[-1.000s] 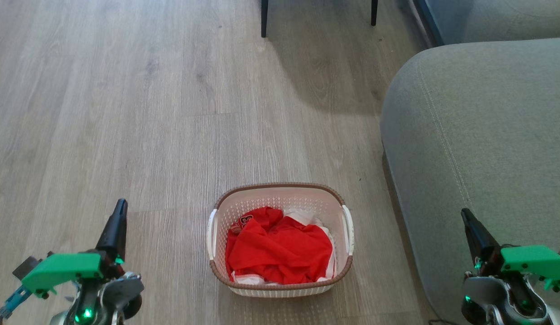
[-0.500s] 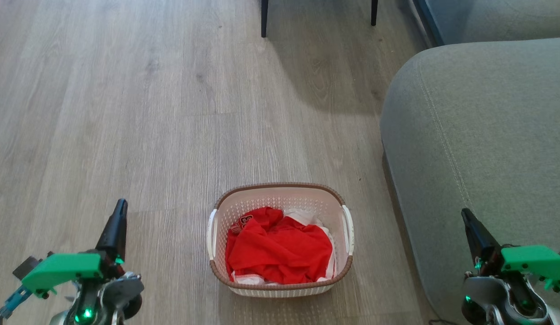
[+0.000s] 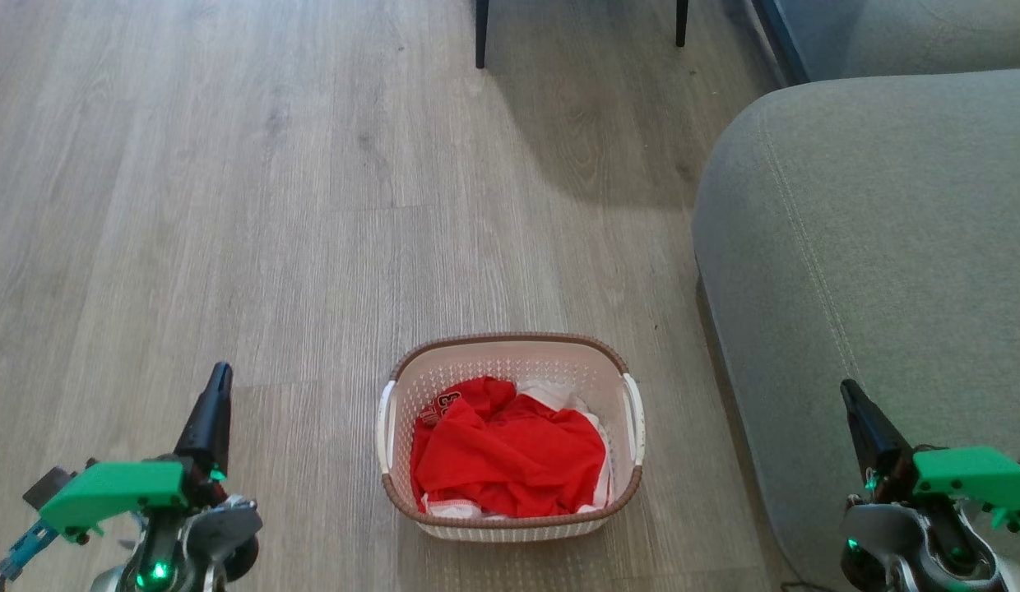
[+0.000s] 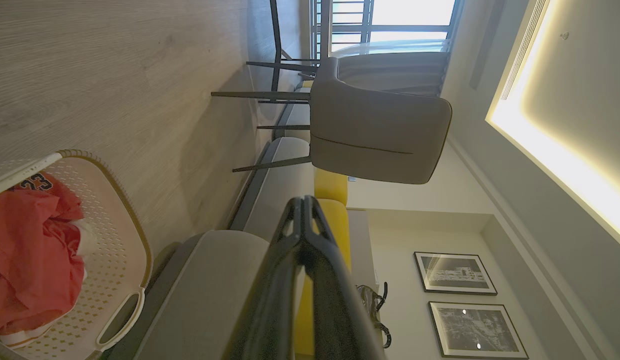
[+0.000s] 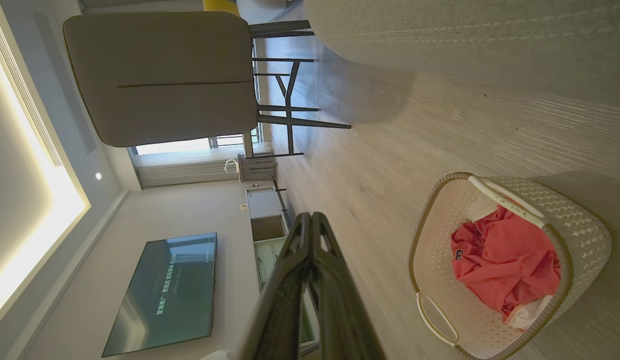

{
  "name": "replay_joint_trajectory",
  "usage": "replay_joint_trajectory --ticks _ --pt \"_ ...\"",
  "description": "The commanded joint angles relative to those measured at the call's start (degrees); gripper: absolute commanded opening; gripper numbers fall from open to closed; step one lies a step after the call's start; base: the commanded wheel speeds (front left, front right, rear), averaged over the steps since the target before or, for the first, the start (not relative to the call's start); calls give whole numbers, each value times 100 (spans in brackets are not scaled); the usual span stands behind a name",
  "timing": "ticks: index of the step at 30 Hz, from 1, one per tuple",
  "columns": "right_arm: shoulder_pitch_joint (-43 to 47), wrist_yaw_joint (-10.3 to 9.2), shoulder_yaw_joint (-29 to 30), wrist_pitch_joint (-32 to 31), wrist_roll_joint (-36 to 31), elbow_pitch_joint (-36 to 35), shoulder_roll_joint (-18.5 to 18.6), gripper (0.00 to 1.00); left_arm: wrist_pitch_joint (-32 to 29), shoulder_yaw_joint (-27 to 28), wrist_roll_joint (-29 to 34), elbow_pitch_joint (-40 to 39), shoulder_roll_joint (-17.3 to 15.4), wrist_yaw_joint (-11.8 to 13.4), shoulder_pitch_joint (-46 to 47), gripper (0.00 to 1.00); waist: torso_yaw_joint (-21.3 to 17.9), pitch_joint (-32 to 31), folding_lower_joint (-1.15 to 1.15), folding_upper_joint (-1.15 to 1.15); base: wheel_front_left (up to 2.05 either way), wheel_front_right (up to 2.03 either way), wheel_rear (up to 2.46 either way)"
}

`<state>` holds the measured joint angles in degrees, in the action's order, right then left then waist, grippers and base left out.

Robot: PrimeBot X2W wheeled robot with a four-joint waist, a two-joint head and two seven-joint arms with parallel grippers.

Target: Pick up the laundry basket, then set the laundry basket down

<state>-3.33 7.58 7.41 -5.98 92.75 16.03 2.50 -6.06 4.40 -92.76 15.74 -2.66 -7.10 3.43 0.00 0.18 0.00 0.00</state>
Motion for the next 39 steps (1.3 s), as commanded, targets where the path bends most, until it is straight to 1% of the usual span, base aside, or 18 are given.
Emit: replay_joint_trajectory --ticks 1,39 --pt "-285 -9 -98 -43 -51 -202 49 0 -40 208 57 -170 -28 -39 276 0 0 0 0 0 0 0 0" --pt "-286 -9 -91 -49 -57 -201 44 0 -44 213 61 -170 -25 -39 276 0 0 0 0 0 0 0 0"
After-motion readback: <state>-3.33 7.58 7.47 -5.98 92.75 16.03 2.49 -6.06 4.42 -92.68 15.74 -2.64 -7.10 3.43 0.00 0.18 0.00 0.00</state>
